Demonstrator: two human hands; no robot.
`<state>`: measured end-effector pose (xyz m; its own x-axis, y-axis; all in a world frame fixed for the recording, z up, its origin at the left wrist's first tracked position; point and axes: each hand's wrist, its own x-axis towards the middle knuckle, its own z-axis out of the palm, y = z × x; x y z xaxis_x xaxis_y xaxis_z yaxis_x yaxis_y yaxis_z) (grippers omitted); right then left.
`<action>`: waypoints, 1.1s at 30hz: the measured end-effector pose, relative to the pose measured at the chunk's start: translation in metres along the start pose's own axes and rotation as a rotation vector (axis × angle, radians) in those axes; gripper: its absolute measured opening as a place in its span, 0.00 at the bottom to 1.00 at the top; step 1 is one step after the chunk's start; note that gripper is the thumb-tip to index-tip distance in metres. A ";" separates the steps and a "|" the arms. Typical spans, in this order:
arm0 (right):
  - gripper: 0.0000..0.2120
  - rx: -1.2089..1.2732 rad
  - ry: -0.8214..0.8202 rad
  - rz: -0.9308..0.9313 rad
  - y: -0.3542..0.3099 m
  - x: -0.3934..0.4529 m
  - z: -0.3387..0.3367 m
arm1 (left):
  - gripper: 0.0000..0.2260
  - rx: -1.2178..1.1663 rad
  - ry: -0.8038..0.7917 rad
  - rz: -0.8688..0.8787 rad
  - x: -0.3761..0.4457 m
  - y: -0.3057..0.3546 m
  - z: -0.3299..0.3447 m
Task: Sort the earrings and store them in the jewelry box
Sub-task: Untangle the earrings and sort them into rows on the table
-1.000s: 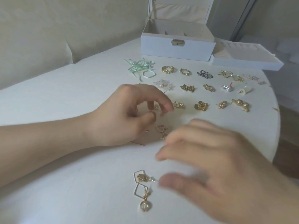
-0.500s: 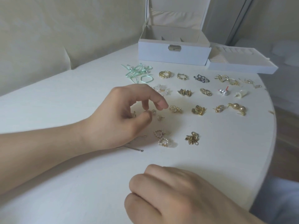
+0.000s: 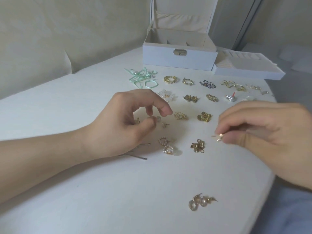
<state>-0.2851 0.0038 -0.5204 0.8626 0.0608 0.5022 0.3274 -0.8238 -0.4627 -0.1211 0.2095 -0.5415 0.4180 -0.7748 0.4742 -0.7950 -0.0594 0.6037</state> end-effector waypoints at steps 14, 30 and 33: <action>0.06 -0.130 -0.187 0.146 0.003 -0.005 -0.018 | 0.12 -0.039 0.012 0.032 -0.002 -0.002 0.002; 0.07 -0.288 -0.365 -0.220 -0.041 -0.018 0.030 | 0.11 0.011 0.018 0.104 -0.003 -0.002 0.002; 0.04 -0.182 -0.376 -0.169 -0.026 -0.013 0.012 | 0.12 -0.013 0.030 0.078 -0.002 -0.003 0.002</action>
<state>-0.3006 0.0312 -0.5235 0.8938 0.3761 0.2441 0.4319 -0.8684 -0.2436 -0.1207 0.2102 -0.5456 0.3682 -0.7573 0.5394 -0.8201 0.0089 0.5721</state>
